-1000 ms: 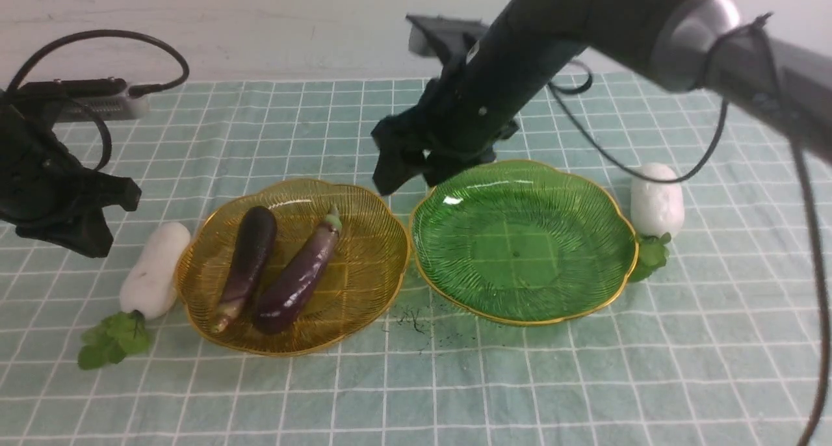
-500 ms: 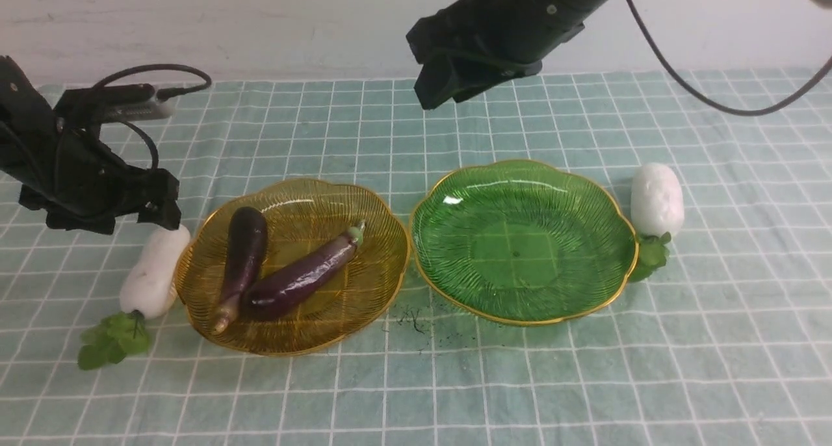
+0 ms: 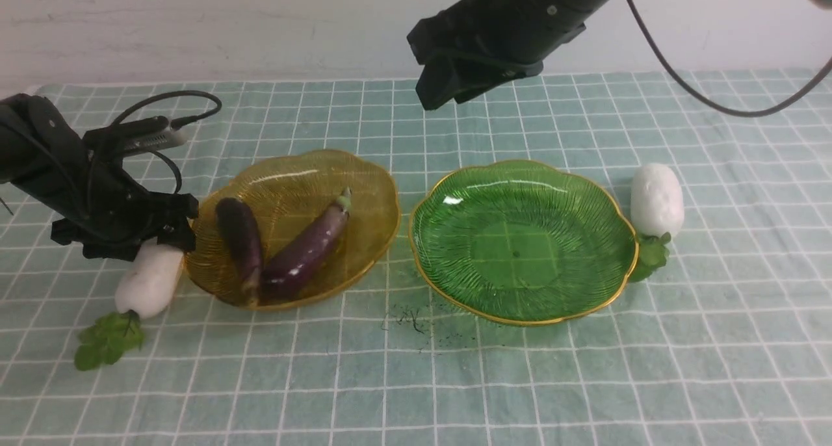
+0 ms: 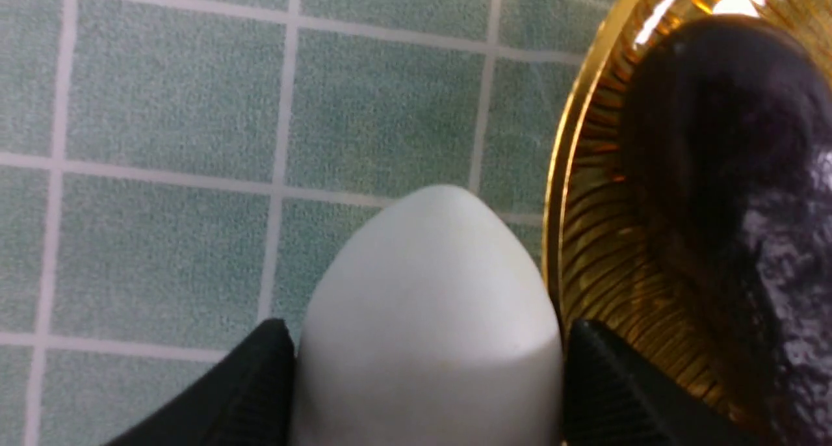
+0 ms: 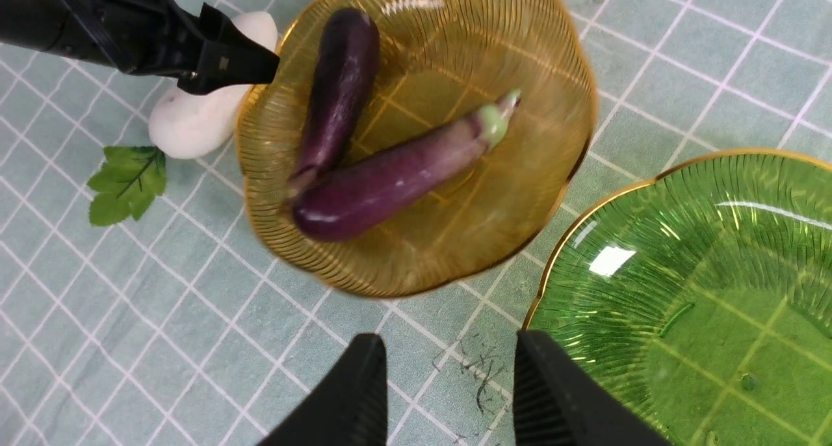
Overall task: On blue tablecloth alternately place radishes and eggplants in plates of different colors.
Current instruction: 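Pick up the white radish and place it on the plate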
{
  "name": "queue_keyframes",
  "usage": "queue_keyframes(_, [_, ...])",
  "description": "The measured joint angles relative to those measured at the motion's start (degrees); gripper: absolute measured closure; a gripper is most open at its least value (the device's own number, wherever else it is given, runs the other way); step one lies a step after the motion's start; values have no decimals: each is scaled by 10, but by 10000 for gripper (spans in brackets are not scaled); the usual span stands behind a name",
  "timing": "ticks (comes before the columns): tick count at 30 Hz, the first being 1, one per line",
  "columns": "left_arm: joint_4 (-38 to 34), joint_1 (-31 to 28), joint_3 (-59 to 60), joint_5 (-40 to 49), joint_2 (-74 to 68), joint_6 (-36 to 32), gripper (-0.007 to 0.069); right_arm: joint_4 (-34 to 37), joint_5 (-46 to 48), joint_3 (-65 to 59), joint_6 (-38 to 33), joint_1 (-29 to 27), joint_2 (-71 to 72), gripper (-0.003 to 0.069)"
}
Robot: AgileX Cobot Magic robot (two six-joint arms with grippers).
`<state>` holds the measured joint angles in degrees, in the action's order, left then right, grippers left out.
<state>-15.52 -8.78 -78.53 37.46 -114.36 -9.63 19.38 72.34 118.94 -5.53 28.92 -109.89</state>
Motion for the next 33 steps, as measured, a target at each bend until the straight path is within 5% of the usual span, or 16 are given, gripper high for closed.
queue_keyframes(6, [1, 0, -7, 12, 0, 0, 157, 0, 0, 0, 4, 0, 0, 403])
queue_keyframes(19, [18, -1, -95, 213, -1, -3, 157, 0, 0, 0, 6, 0, 0, 403])
queue_keyframes(33, [25, -1, -96, 231, -23, -21, 158, 0, 0, 0, 8, 0, 0, 404])
